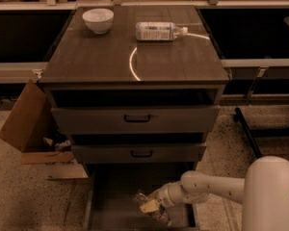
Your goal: Place water bottle into bottom drawer
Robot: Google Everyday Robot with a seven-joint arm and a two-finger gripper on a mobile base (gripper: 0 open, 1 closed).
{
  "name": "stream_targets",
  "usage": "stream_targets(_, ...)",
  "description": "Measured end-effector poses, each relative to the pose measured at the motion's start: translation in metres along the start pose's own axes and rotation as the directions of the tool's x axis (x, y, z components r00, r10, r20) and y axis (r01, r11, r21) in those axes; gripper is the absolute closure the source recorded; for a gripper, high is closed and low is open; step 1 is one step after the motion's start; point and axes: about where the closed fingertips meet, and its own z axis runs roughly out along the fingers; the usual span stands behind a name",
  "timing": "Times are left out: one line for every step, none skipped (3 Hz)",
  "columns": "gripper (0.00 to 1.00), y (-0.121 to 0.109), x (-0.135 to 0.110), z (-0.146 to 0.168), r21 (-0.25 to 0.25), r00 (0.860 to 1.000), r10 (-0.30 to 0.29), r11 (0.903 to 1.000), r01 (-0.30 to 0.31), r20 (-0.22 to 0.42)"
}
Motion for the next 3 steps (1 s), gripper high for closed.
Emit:
stream_targets(0.51, -0.015, 0.007, 0.010, 0.033, 1.000, 0.025, 0.9991, -0.025, -0.014)
stream_targets(0.20, -0.030, 0.021, 0.024, 0.036, 0.997, 0.070, 0.9970, -0.069, -0.036)
stream_targets(0.00, -0.037, 0.035, 0.033, 0.020, 0.993, 0.106, 0.9943, -0.105, -0.055)
